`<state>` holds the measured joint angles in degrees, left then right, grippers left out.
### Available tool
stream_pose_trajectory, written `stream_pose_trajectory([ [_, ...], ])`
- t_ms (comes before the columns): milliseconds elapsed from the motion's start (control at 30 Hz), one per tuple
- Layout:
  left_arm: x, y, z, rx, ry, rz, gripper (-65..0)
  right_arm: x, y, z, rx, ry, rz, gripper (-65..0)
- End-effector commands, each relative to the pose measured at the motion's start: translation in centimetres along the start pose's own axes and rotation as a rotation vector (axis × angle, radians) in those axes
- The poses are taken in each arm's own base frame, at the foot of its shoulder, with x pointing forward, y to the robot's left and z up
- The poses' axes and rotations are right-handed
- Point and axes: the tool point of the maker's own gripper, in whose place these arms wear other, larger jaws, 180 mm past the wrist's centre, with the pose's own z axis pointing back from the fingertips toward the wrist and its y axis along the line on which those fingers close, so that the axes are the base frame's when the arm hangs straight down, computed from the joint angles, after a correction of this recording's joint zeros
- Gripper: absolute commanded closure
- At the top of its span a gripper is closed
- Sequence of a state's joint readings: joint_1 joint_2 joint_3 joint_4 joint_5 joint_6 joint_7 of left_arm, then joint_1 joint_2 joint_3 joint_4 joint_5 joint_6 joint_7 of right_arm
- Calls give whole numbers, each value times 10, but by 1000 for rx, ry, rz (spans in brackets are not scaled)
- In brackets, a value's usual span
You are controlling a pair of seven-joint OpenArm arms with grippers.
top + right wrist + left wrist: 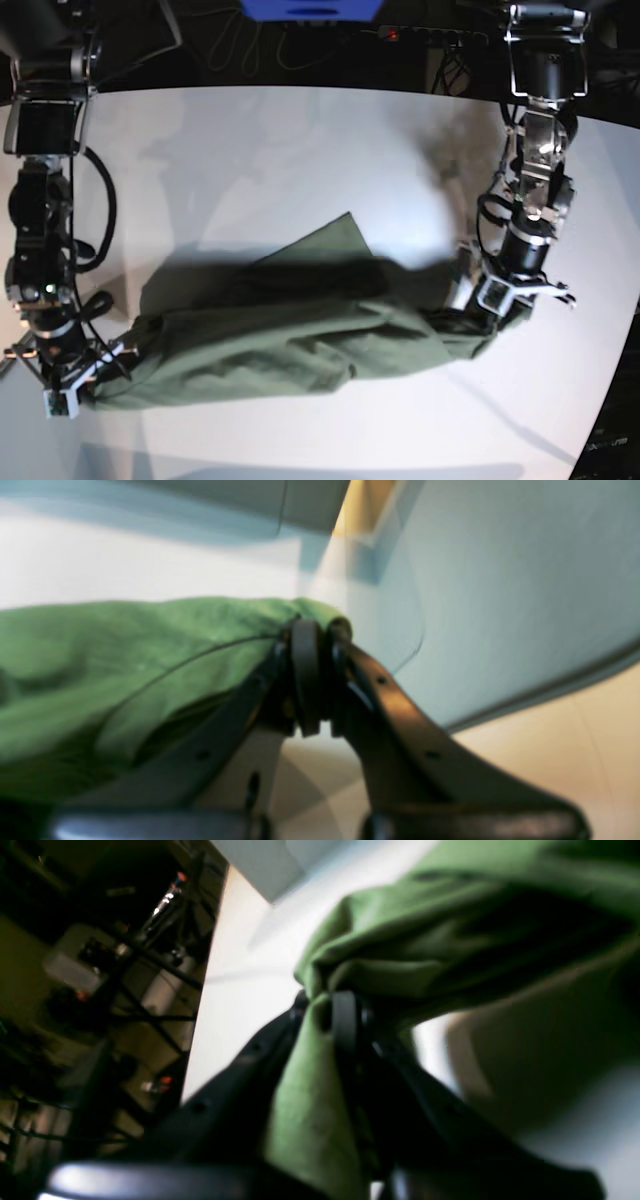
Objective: Layout the t-shirt on the table in an organized manner, then fold the t-shirt properly
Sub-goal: 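Pull the shirt taut between both grippers, stretching it lengthwise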
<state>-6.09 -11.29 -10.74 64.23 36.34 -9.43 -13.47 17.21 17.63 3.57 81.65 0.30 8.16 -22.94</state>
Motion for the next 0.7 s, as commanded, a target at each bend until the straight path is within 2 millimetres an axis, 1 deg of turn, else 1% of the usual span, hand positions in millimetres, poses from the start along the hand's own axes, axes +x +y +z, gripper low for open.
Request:
stream_pose_trajectory([
  [0, 3, 13, -4, 44, -19, -59, 0, 22, -8, 3, -18, -71, 11, 0],
  [67, -17, 8, -3, 50, 38, -163, -10, 20, -5, 9, -11, -73, 17, 0],
  [133, -27, 9, -3, 74, 66, -229, -63, 15, -2, 14, -6, -71, 23, 0],
  [200, -32, 10, 3, 105, 73, -228, -126, 13, 1, 19, -1, -72, 27, 0],
  [267, -34, 7, 8, 126, 76, -178, -162, 11, 3, 23, 3, -71, 32, 0],
  [433, -34, 3, 27, 156, 61, -21, -172, 1, 5, 27, 8, -52, 37, 0],
  [567, -29, 6, 42, 187, 42, 67, -172, -5, 7, 28, 11, -40, 38, 0],
  [667, -31, 10, 52, 213, 44, 136, -172, -5, 6, 28, 9, -40, 39, 0],
])
